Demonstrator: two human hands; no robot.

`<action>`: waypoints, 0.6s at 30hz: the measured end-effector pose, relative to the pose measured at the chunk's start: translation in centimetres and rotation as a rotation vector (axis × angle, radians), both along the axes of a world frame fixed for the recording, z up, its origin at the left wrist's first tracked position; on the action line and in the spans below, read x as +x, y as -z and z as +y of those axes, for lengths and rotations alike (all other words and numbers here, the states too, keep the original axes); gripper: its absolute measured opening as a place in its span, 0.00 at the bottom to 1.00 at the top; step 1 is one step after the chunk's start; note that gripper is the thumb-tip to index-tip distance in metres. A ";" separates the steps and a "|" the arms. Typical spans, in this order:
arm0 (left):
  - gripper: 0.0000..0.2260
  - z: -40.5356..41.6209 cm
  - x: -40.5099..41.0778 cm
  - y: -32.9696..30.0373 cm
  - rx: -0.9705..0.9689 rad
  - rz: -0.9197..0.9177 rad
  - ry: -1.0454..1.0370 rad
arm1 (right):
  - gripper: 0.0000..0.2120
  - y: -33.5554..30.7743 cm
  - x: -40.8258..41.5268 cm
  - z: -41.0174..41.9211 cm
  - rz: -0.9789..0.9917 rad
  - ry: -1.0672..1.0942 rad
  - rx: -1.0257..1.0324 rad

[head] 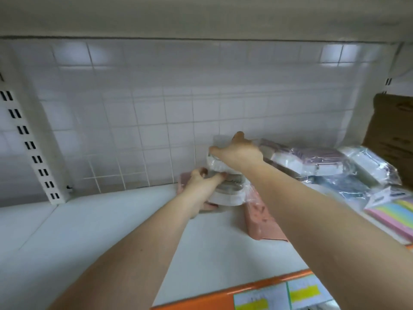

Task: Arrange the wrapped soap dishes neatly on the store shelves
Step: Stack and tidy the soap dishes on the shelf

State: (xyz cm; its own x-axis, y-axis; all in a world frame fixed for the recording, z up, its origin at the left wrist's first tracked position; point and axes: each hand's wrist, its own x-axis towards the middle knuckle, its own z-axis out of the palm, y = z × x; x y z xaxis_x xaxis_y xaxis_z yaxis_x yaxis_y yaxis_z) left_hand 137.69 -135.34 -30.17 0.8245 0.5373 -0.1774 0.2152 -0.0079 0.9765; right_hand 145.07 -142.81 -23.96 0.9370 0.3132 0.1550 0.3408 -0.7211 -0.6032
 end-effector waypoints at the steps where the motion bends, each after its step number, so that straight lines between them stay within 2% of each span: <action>1: 0.27 0.0 0.0 0.2 -0.021 -0.012 -0.010 | 0.26 0.1 0.1 -0.1 -0.002 -0.004 0.011; 5: 0.31 -0.1 -1.2 0.1 -0.045 -0.093 -0.064 | 0.27 0.0 -0.5 -1.1 0.022 -0.024 0.139; 10: 0.25 2.7 -5.5 -1.0 0.082 -0.143 -0.183 | 0.31 -0.5 -4.4 -1.4 -0.070 -0.054 0.259; 14: 0.26 6.2 -12.8 -2.4 0.225 -0.175 -0.366 | 0.33 -0.9 -10.6 0.7 -0.105 -0.137 0.227; 18: 0.26 10.3 -23.2 -3.6 0.261 -0.196 -0.498 | 0.33 -1.1 -19.4 5.2 -0.104 -0.277 0.208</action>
